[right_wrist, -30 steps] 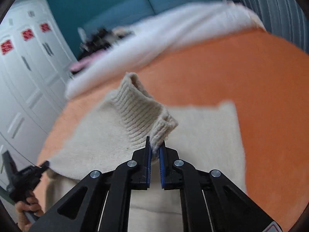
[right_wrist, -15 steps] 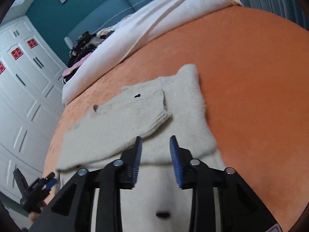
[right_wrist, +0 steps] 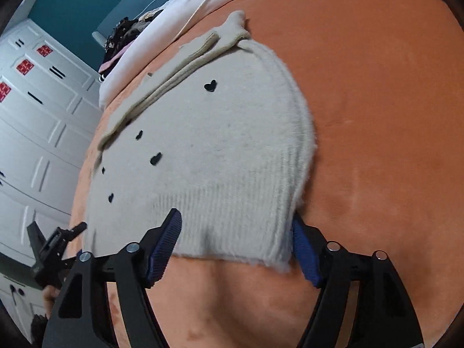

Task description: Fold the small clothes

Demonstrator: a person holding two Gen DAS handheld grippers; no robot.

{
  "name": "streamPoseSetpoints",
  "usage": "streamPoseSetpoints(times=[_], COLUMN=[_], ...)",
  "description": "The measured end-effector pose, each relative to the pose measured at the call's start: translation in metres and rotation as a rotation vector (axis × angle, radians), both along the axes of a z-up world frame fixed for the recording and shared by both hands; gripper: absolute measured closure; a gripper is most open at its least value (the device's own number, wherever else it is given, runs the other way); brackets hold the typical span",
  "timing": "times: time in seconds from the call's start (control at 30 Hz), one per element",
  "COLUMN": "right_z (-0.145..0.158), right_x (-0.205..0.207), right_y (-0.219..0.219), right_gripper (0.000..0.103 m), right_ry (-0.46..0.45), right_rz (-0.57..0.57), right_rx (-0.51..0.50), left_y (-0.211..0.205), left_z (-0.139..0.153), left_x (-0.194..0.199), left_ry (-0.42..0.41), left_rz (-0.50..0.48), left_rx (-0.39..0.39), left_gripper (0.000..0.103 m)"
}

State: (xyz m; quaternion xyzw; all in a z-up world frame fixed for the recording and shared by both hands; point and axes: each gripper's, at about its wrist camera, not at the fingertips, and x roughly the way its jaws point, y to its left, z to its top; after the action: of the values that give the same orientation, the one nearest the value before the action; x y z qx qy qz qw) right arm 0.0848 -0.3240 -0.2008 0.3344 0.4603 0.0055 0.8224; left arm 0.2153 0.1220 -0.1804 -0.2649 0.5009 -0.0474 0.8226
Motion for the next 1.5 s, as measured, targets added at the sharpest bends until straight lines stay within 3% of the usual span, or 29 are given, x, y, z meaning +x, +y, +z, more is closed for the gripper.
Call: streamPoseSetpoints(times=[0.03, 0.1, 0.2, 0.3, 0.47, 0.57, 0.67, 0.8, 0.87, 0.97, 1.03, 1.1, 1.17, 1.23, 1.27, 1.33, 1.37, 1.4, 1.43, 1.47, 1.5], right_z=[0.000, 0.024, 0.082, 0.118, 0.121, 0.103, 0.083, 0.098, 0.131, 0.188, 0.206, 0.201, 0.173, 0.136, 0.115, 0.098, 0.096, 0.098, 0.101, 0.102, 0.100], right_x=[0.007, 0.007, -0.018, -0.059, -0.144, -0.206, -0.266, -0.307, -0.296, -0.247, -0.206, -0.152, -0.099, -0.057, -0.039, -0.029, -0.034, -0.038, -0.044, -0.049, -0.055], right_y=[0.000, -0.004, -0.007, -0.013, -0.013, -0.003, 0.016, 0.034, 0.034, 0.013, -0.003, -0.019, -0.023, -0.024, -0.024, -0.023, -0.018, -0.017, -0.015, -0.015, -0.015], right_gripper=[0.092, 0.093, 0.094, 0.096, 0.096, 0.096, 0.096, 0.096, 0.096, 0.096, 0.096, 0.094, 0.090, 0.085, 0.085, 0.085, 0.084, 0.064, 0.037, 0.029, 0.028], right_ry=[0.023, -0.031, -0.148, -0.179, -0.058, 0.083, 0.224, 0.245, 0.144, -0.103, -0.244, -0.327, -0.342, -0.269, -0.203, -0.143, -0.158, -0.175, -0.188, -0.200, -0.204], right_rz=[-0.002, -0.017, 0.005, 0.044, 0.155, 0.251, 0.349, 0.398, 0.393, 0.329, 0.266, 0.202, 0.123, 0.059, 0.015, -0.038, -0.047, -0.053, -0.073, -0.094, -0.093], right_rx=[0.020, 0.040, 0.026, 0.012, -0.020, -0.049, -0.015, 0.071, 0.087, 0.044, 0.035, 0.020, -0.014, -0.034, -0.051, -0.090, -0.113, -0.134, -0.174, -0.214, -0.244], left_y=[0.001, 0.008, 0.008, 0.017, 0.037, 0.043, 0.043, 0.047, 0.050, 0.051, 0.046, 0.035, 0.026, 0.013, 0.009, 0.007, 0.007, 0.008, 0.013, 0.016, 0.014], left_z=[0.001, 0.016, 0.068, 0.099, 0.109, 0.094, 0.081, 0.095, 0.124, 0.171, 0.191, 0.194, 0.181, 0.152, 0.137, 0.118, 0.113, 0.111, 0.108, 0.105, 0.103], left_x=[0.006, 0.005, -0.016, -0.052, -0.146, -0.211, -0.276, -0.321, -0.312, -0.261, -0.215, -0.163, -0.114, -0.072, -0.061, -0.043, -0.044, -0.047, -0.053, -0.056, -0.056], left_ry=[0.028, 0.032, -0.071, -0.096, -0.031, 0.070, 0.176, 0.206, 0.136, -0.036, -0.147, -0.231, -0.246, -0.213, -0.187, -0.139, -0.127, -0.122, -0.132, -0.147, -0.152], left_rz=[0.009, 0.057, 0.011, -0.039, -0.098, -0.144, -0.197, -0.208, -0.188, -0.164, -0.161, -0.138, -0.122, -0.096, -0.086, -0.071, -0.077, -0.077, -0.067, -0.055, -0.060], left_rx=[-0.055, -0.106, -0.057, -0.056, -0.032, 0.000, 0.024, 0.039, 0.036, -0.020, -0.011, 0.031, 0.063, 0.102, 0.128, 0.158, 0.158, 0.149, 0.139, 0.139, 0.157], left_gripper=[0.091, 0.094, 0.096, 0.097, 0.097, 0.097, 0.097, 0.097, 0.097, 0.097, 0.096, 0.095, 0.091, 0.075, 0.060, 0.059, 0.056, 0.044, 0.035, 0.024, 0.023])
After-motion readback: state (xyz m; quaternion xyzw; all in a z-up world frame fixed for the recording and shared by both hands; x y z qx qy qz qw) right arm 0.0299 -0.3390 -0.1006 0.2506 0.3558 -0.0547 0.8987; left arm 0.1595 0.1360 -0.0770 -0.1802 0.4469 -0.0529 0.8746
